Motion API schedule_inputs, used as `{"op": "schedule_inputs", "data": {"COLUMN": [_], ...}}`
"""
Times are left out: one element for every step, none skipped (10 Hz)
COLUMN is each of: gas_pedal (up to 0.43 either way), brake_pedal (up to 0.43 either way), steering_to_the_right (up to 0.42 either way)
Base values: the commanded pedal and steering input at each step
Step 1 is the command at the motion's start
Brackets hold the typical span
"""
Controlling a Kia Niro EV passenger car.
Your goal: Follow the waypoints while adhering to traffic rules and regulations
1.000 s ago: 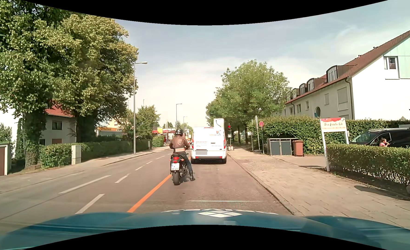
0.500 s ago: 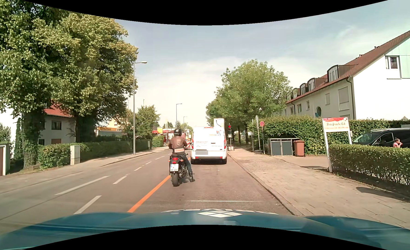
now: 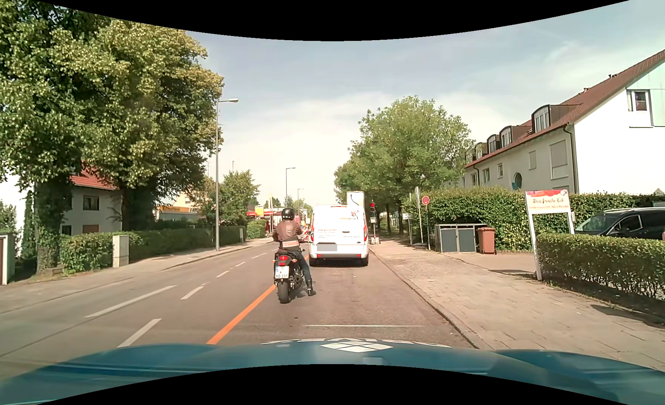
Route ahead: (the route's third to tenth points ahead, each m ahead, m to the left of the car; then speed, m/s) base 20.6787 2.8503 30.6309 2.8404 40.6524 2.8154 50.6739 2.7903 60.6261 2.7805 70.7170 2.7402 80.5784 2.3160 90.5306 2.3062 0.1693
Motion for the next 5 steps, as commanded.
{"op": "schedule_inputs", "data": {"gas_pedal": [0.000,0.000,0.000,0.000,0.000], "brake_pedal": [0.000,0.000,0.000,0.000,0.000], "steering_to_the_right": [-0.017,-0.017,-0.016,-0.015,-0.016]}}
